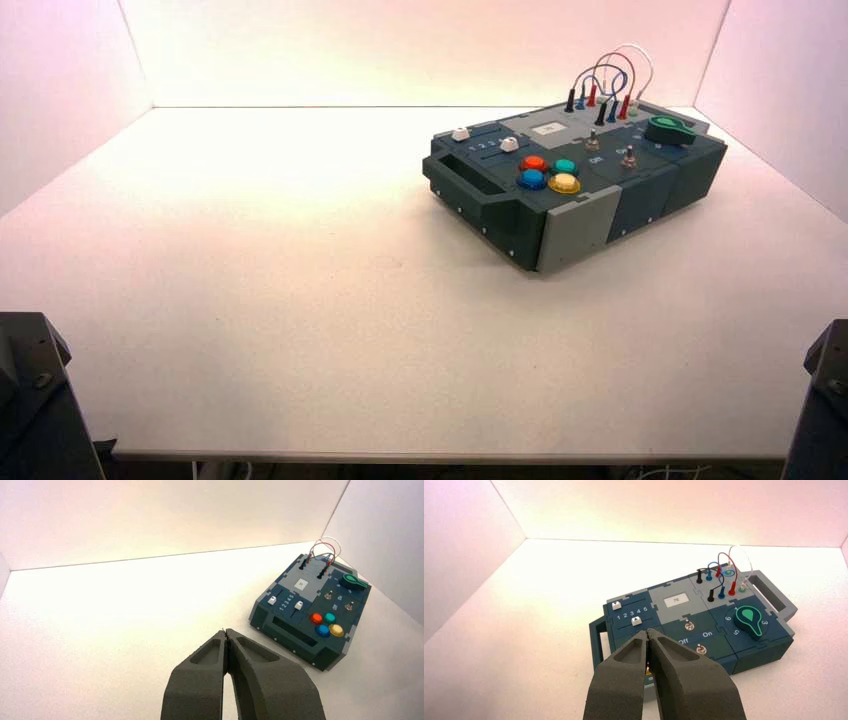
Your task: Rotate the box counterclockwise.
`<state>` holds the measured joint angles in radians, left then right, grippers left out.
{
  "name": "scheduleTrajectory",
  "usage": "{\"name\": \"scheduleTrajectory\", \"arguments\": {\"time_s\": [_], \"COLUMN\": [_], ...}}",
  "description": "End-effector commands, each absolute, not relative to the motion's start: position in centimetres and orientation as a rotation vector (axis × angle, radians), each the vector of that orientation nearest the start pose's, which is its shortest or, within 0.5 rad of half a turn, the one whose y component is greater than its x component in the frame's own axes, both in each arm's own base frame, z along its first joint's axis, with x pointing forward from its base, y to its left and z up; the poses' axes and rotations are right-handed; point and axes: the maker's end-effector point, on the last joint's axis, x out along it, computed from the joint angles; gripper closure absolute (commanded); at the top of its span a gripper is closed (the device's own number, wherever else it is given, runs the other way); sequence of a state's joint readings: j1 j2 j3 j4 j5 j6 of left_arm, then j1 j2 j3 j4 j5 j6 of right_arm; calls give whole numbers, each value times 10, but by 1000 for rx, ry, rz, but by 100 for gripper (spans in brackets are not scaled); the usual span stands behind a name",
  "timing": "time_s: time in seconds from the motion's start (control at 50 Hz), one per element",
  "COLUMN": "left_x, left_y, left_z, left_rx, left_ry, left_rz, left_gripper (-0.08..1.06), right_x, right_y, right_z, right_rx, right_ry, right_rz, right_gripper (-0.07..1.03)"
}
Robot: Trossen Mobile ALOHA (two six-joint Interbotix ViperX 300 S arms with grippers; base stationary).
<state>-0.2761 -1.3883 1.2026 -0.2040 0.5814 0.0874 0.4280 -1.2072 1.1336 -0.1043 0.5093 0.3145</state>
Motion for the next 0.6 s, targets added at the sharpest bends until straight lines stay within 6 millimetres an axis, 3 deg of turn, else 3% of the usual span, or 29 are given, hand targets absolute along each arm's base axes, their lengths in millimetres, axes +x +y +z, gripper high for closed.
{"name": "scheduleTrajectory", "arguments": {"time_s": [0.02, 0.6], "left_x": [163, 154], "left_y": [-70, -92], "left_z": [234, 228], "left_rx": [-54, -46], "left_ry": [405, 483], "left_rz": [-381, -503], "left_gripper": [101, 101], "right_x": [189, 187], "right_y": [77, 75], "right_z": [244, 244], "right_rx": [113, 109], "right_ry": [450, 470], "right_rz": [327, 318], "right_gripper": [98, 99]}}
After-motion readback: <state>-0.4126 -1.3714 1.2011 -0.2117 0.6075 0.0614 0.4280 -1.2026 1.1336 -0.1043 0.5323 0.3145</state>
